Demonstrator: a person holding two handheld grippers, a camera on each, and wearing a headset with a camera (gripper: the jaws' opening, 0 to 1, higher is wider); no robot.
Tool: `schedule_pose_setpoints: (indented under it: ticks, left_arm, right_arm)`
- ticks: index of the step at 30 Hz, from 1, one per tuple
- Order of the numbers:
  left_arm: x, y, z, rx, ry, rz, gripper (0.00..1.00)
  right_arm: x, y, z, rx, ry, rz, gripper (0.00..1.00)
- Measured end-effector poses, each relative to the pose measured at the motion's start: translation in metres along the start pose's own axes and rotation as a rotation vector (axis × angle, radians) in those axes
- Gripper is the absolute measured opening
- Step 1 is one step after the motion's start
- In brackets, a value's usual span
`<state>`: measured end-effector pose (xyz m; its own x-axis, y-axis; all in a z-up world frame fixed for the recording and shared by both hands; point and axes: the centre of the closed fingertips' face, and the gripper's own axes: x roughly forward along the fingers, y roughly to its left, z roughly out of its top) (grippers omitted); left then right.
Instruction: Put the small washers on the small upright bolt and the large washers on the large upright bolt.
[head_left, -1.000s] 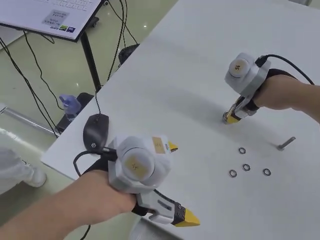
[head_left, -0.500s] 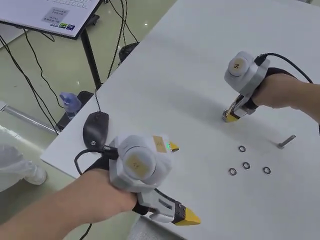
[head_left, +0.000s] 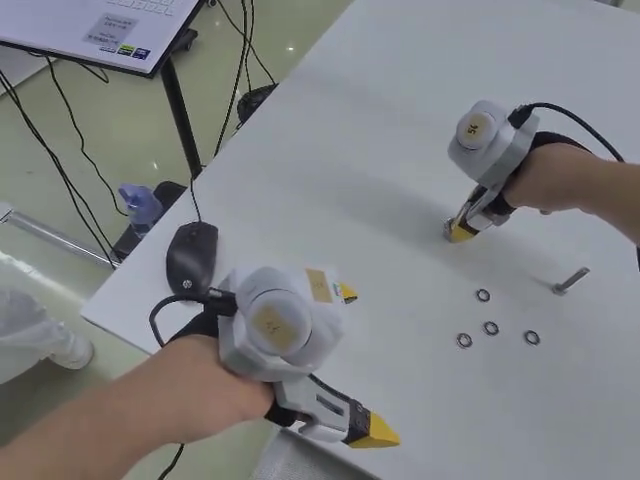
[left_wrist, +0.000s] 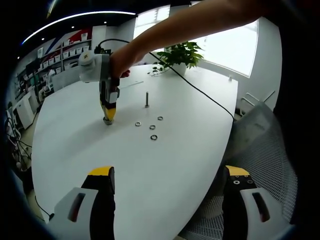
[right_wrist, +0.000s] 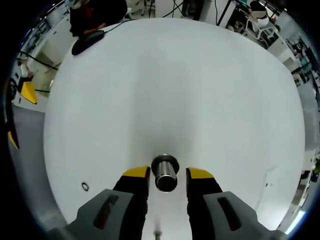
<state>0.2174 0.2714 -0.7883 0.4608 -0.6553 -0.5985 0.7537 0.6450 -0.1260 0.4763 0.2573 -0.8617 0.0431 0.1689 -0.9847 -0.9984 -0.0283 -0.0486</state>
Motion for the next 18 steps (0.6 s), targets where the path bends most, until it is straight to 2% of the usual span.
schedule_pose_setpoints:
  ticks: [9, 16, 18]
  left_arm:
    - [-0.002, 0.000, 0.007, -0.010, -0.026, 0.000, 0.90]
    - [-0.004, -0.002, 0.009, 0.001, -0.022, -0.006, 0.89]
    - [-0.005, -0.002, 0.011, -0.001, -0.026, -0.008, 0.89]
  right_arm:
    - [-0.021, 0.008, 0.004, -0.023, -0.034, -0.011, 0.33]
    - [-0.036, 0.010, 0.003, -0.032, -0.049, -0.020, 0.33]
    - [-0.035, 0.009, 0.002, -0.030, -0.056, -0.022, 0.33]
